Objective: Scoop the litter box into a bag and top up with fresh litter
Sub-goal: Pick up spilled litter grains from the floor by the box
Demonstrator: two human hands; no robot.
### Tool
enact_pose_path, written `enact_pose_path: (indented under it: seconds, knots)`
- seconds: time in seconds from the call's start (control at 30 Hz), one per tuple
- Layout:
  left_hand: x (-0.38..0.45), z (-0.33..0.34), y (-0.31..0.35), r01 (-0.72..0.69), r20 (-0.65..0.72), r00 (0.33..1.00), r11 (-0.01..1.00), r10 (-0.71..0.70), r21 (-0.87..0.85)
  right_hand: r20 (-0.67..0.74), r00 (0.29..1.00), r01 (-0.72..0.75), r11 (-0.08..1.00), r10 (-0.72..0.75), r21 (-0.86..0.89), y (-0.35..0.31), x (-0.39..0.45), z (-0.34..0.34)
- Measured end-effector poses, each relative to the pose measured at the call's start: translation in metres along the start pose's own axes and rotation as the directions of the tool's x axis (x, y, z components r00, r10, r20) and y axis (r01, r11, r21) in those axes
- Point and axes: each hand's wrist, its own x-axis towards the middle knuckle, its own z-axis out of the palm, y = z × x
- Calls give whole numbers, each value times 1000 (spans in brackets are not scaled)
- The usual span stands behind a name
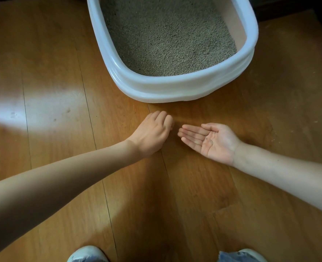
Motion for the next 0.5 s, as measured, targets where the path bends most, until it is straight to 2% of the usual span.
enact_pose_path:
  seconds: [0.07,0.13,0.27,0.37,0.5]
  knots:
    - [-1,-13,11,69,-50,996,991,-75,-117,3,1000,8,1000,-8,-18,3,1,3]
    - [1,-27,26,71,-76,993,979,-87,-191,-1,1000,11,999,-11,-31,6,0,8]
    - [8,-38,46,-87,-104,992,981,70,-173,48,998,-29,999,32,-43,14,2,20]
    - [9,-35,44,-219,-167,966,966,196,-135,54,996,-73,997,74,-25,17,6,26]
    - [4,-40,39,-192,-232,963,948,133,-252,85,996,-24,997,30,-70,17,-1,27]
